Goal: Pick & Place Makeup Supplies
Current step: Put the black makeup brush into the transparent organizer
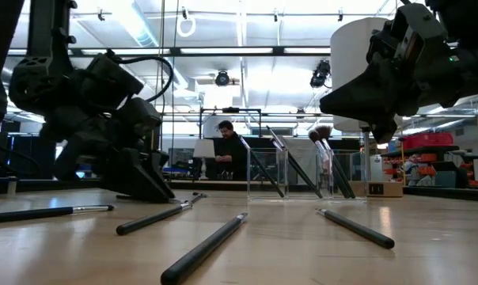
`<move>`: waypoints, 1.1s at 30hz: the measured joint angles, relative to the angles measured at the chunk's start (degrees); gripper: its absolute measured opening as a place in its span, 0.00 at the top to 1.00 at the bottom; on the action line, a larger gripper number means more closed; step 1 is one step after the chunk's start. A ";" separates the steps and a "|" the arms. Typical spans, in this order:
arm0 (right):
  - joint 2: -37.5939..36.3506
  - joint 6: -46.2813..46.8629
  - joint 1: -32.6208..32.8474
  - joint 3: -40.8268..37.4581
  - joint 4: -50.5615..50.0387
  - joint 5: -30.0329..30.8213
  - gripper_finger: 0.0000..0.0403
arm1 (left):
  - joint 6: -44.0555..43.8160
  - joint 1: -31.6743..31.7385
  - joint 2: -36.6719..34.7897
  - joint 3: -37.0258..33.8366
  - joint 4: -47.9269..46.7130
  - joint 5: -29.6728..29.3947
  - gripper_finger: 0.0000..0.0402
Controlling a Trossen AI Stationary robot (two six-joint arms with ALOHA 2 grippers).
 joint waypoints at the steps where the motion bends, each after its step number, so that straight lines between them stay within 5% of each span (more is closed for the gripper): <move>1: 0.00 0.00 0.00 0.00 0.00 -0.01 0.89 | -0.05 0.00 1.07 0.66 0.40 0.02 0.77; 15: 0.00 -0.04 0.00 0.00 0.04 -0.01 0.89 | -2.15 -0.07 3.55 1.03 1.26 -1.11 0.97; 33: 0.00 -1.33 0.00 0.00 0.20 -0.01 0.89 | -6.20 -0.45 -1.46 1.33 -3.17 -2.27 0.97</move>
